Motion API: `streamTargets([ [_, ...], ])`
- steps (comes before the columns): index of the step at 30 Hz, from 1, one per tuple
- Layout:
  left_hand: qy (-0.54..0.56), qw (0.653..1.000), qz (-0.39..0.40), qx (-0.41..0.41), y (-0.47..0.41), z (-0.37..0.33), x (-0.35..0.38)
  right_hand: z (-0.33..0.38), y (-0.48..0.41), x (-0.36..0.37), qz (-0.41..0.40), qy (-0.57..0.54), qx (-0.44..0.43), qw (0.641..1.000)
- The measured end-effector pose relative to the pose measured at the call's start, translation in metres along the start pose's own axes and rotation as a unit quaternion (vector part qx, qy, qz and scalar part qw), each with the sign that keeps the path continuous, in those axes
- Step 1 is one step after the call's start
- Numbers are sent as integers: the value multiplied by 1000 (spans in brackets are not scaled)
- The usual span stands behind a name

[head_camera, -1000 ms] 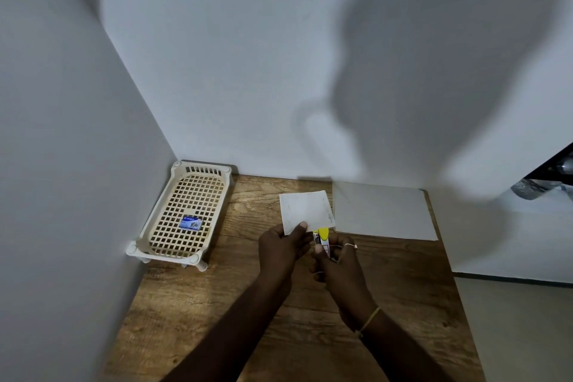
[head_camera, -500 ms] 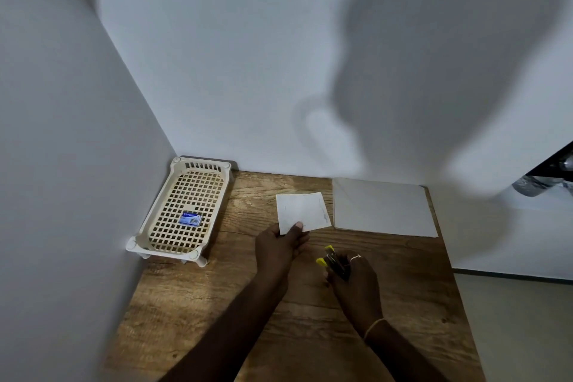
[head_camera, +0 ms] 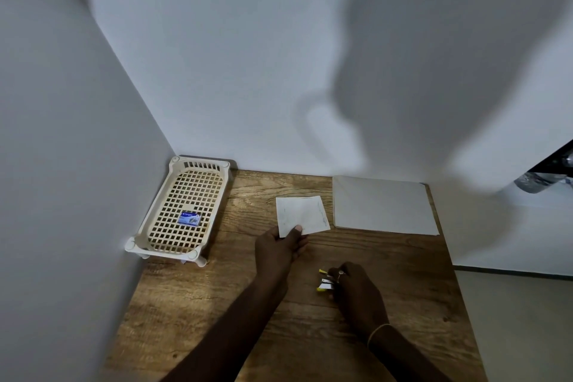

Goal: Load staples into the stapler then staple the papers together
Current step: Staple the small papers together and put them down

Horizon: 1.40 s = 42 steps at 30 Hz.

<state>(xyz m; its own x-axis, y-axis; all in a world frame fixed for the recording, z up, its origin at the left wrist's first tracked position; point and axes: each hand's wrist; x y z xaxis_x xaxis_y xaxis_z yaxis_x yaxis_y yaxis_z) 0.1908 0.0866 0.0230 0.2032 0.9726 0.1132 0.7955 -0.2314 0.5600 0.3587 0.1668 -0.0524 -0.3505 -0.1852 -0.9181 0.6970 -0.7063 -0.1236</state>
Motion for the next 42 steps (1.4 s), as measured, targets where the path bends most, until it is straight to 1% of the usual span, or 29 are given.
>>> streamTargets([
  [6, -10, 1000, 1, 0, -1, 0, 1, -5, 0, 7, 31, 2, -3, 1000],
  [14, -6, 1000, -3, -5, -2, -1, 1, -11, 0, 12, 41, -15, 2, 999],
  [29, -6, 1000, -4, -3, -4, 0, 1, -11, -1, 10, 31, -29, 6, 999],
  [33, -9, 1000, -4, 2, -6, 2, 0, -11, -1, 11, 35, -14, 6, 999],
  [35, -16, 1000, -3, 9, -9, 2, -1, -7, -5, 6, 12, -36, 44, 998],
  [37, -22, 1000, 0, 16, -11, 2, -2, 0, -14, -2, -49, -86, 71, 993],
  [40, -40, 999, 5, 21, -16, 2, -2, 16, -36, -16, -149, -186, 111, 965],
  [42, -52, 998, 12, 22, -19, 0, 0, 28, -53, -25, -164, -244, 138, 946],
])
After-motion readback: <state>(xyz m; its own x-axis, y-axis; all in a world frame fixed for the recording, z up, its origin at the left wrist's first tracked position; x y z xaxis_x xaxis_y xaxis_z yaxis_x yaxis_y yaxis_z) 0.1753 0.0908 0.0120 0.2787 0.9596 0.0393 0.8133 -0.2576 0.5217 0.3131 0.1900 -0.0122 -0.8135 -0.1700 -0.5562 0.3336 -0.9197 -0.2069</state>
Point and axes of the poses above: each hand's wrist, its own y-axis away from the middle knuckle, its own x-axis out of the palm, z = x × y, and after that the axes turned 15 degrees about -z, right-handed
